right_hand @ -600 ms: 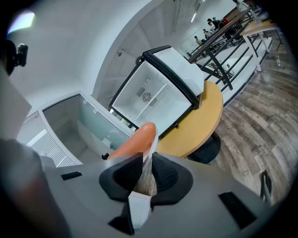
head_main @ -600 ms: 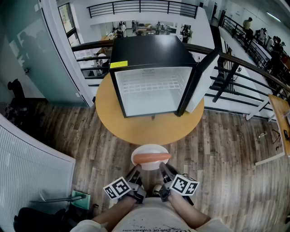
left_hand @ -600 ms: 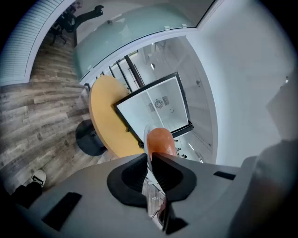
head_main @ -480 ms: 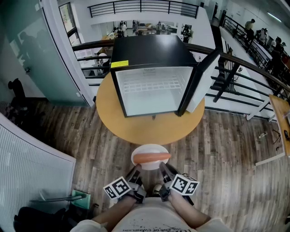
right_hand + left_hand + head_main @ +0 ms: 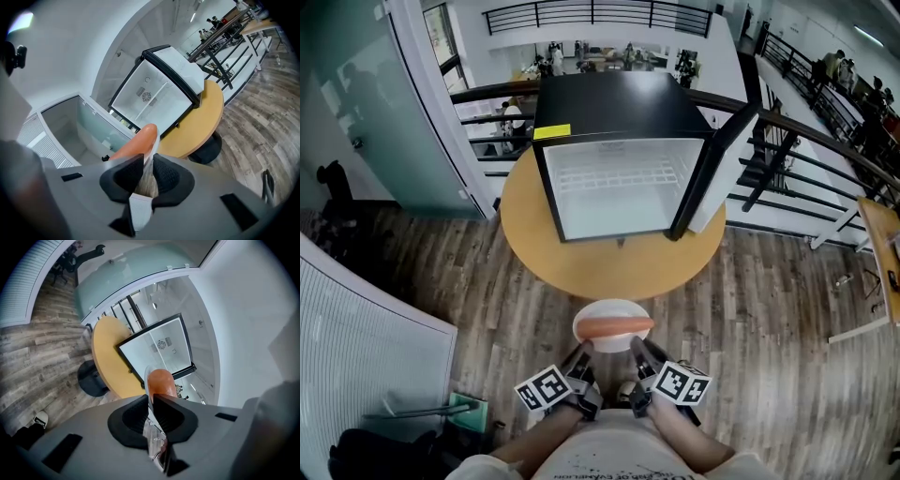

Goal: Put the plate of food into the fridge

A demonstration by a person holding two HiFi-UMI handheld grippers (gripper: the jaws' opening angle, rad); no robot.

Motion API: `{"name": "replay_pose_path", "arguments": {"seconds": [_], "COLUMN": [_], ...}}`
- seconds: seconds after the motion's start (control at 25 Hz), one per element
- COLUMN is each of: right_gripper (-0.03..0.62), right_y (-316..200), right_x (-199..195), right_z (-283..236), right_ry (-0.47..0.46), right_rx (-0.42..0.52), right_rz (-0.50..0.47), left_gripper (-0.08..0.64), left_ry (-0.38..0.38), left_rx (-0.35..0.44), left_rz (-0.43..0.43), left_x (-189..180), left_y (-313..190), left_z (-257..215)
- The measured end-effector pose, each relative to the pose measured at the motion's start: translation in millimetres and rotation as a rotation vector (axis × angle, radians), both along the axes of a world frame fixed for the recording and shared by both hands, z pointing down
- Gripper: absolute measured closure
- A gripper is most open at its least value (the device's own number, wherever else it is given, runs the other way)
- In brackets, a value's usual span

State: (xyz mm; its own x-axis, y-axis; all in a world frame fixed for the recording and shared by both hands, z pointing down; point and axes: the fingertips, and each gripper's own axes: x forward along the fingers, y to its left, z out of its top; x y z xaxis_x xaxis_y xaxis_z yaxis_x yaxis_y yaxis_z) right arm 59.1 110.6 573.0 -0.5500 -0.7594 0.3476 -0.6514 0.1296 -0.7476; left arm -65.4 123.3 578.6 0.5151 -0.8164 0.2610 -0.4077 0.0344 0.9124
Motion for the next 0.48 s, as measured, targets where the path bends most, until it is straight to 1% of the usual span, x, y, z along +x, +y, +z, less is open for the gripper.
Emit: {"name": "replay_pose_path", "arguments": {"seconds": [0.16, 0.36, 0.48], "right_gripper": [0.515, 0.517, 0.517], "right_y": [0.3, -2.0, -3.1], "right_x": [-6.1, -18.4, -29.6], "right_z": [3.3, 3.9, 4.3], "right_ry": [-0.002, 0.012, 0.003], "right_rx": [-0.014, -0.020, -0.024], "right_rz": [0.009, 0.022, 0.030], "left_gripper": [0.514, 0.514, 0.514], "left_ry": [0.003, 0.006, 0.007], "left_rx": [-0.006, -0.013, -0.010], "left_rz": [0.009, 0.022, 0.039], "left_x": [-5.4, -19.2, -28.8], "left_y": [-0.3, -3.4, -6.5], "left_z": [2.9, 5.7, 5.9]}}
